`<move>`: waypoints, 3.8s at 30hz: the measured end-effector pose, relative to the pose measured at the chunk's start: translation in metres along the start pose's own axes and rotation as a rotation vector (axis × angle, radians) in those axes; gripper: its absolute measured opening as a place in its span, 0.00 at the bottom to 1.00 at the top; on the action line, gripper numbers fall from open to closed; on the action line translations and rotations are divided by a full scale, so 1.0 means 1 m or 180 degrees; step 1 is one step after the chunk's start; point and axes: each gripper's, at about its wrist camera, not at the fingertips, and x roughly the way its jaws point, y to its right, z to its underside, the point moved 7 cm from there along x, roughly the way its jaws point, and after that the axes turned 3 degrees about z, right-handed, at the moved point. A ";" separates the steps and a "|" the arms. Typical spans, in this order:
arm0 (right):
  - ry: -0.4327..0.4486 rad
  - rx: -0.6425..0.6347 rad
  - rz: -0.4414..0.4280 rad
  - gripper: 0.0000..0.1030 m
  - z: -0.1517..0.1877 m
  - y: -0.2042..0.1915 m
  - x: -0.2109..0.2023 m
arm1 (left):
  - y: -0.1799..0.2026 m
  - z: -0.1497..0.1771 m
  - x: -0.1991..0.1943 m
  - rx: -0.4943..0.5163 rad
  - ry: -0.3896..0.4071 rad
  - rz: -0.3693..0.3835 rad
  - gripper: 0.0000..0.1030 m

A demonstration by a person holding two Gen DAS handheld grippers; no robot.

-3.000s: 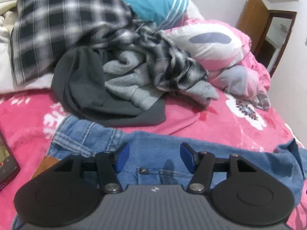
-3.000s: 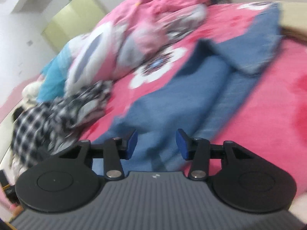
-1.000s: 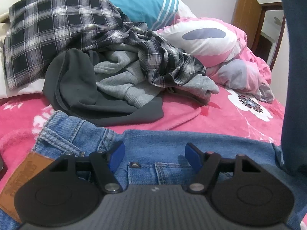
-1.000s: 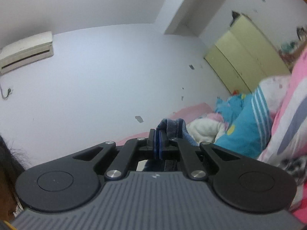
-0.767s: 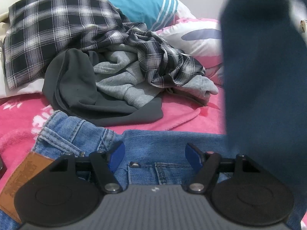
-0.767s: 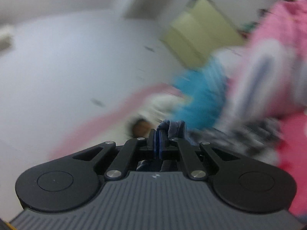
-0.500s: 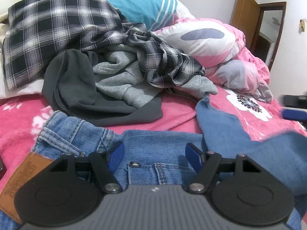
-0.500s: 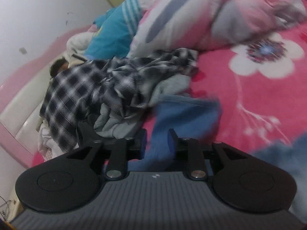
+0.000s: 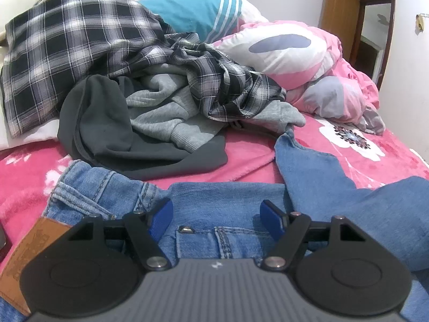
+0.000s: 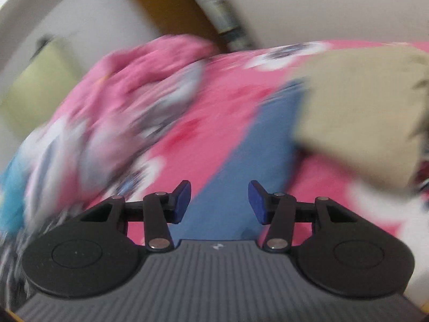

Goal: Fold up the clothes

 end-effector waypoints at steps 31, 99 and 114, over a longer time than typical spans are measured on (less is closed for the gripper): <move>0.0382 0.0217 0.0300 0.02 -0.096 0.103 -0.011 | 0.004 -0.001 0.004 0.0142 -0.0027 -0.0101 0.72; -0.1334 -0.0577 -0.1723 0.03 0.147 -0.343 0.090 | -0.007 0.000 -0.001 -0.0187 0.0155 0.0204 0.75; 0.0351 -0.0327 -0.1535 0.03 -0.056 -0.252 -0.018 | -0.004 0.000 0.000 -0.0135 0.0133 0.0151 0.75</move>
